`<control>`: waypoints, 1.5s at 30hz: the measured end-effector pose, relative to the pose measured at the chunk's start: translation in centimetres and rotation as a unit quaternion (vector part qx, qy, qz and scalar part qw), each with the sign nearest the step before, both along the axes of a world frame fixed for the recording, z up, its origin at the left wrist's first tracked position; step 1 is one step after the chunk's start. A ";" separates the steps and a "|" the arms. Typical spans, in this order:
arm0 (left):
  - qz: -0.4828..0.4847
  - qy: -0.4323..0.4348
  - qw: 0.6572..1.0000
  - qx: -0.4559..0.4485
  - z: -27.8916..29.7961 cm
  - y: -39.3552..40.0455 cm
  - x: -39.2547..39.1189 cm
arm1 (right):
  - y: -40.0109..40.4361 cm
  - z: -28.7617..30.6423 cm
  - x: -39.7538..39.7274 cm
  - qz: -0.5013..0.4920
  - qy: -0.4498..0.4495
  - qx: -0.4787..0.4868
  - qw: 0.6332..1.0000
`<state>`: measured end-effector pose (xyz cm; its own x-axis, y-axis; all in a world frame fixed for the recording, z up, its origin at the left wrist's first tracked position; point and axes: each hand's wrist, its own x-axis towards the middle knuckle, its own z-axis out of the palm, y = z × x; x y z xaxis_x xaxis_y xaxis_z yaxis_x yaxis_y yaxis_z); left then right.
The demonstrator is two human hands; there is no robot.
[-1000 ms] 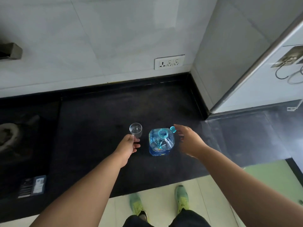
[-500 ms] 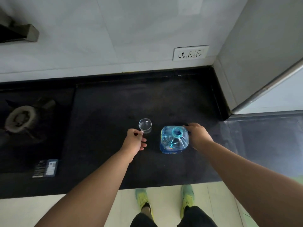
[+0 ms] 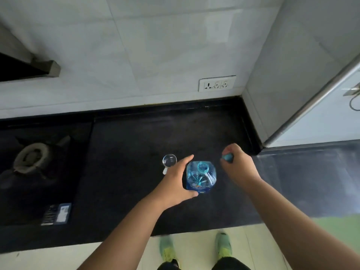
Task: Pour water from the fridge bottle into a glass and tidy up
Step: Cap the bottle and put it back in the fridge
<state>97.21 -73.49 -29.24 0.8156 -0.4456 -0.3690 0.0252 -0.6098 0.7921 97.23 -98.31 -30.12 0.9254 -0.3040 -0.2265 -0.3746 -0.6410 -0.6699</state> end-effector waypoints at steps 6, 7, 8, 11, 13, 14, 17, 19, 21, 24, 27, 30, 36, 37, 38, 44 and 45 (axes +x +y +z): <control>0.053 0.002 0.998 -0.029 -1.0 -2.1 -0.1 | 0.7 5.6 -1.4 0.019 -0.044 0.045 0.998; 0.056 -0.011 0.998 -0.033 -1.0 -2.2 -0.3 | 0.8 6.5 -1.7 0.035 -0.044 0.050 0.997; 0.057 -0.026 0.997 -0.038 -0.7 -2.4 -0.6 | 0.7 7.2 -1.9 0.051 -0.045 0.054 0.996; 0.068 -0.082 0.992 -0.063 0.4 -2.7 -1.2 | 0.7 10.0 -2.6 0.091 -0.058 0.076 0.991; 0.076 -0.116 0.987 -0.075 1.8 -2.8 -1.4 | 0.7 12.2 -2.7 0.104 -0.074 0.082 0.988; 0.080 -0.131 0.985 -0.077 2.7 -2.8 -1.3 | 0.7 13.3 -2.7 0.111 -0.084 0.083 0.987; 0.093 -0.182 0.975 -0.084 5.8 -2.6 -1.1 | 0.8 17.2 -2.6 0.146 -0.109 0.063 0.981; 0.094 -0.220 0.967 -0.088 7.9 -2.2 -0.8 | 0.8 19.7 -2.6 0.174 -0.119 0.044 0.977; 0.089 -0.260 0.958 -0.087 10.0 -1.8 -0.3 | 0.7 21.8 -2.5 0.201 -0.135 0.029 0.970; 0.083 -0.307 0.945 -0.074 13.0 -1.1 0.3 | 0.7 24.0 -2.1 0.235 -0.174 -0.005 0.956; 0.081 -0.329 0.939 -0.054 15.5 -0.4 0.8 | 0.8 25.8 -1.7 0.264 -0.207 -0.023 0.942; 0.069 -0.332 0.940 -0.030 17.2 0.5 1.3 | 0.9 27.0 -0.9 0.309 -0.243 -0.056 0.918; 0.068 -0.338 0.939 0.006 18.5 1.7 1.7 | 1.6 28.2 0.5 0.332 -0.232 -0.126 0.906; 0.071 -0.342 0.937 0.008 18.6 1.7 1.7 | 2.1 28.2 0.7 0.310 -0.216 -0.141 0.915; 0.074 -0.345 0.936 0.009 18.7 1.7 1.6 | 2.6 28.1 0.9 0.283 -0.210 -0.157 0.923; 0.069 -0.346 0.935 0.031 18.8 1.4 1.4 | 4.4 27.2 1.1 0.186 -0.131 -0.250 0.941; 0.071 -0.337 0.939 0.027 18.8 1.4 1.4 | 4.2 27.2 1.0 0.197 -0.123 -0.225 0.946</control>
<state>98.58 -72.08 -10.47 0.9222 -0.3094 0.2322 -0.3851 -0.6782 0.6258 98.19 -94.11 -2.95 0.9949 0.0605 0.0812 0.0843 -0.9392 -0.3327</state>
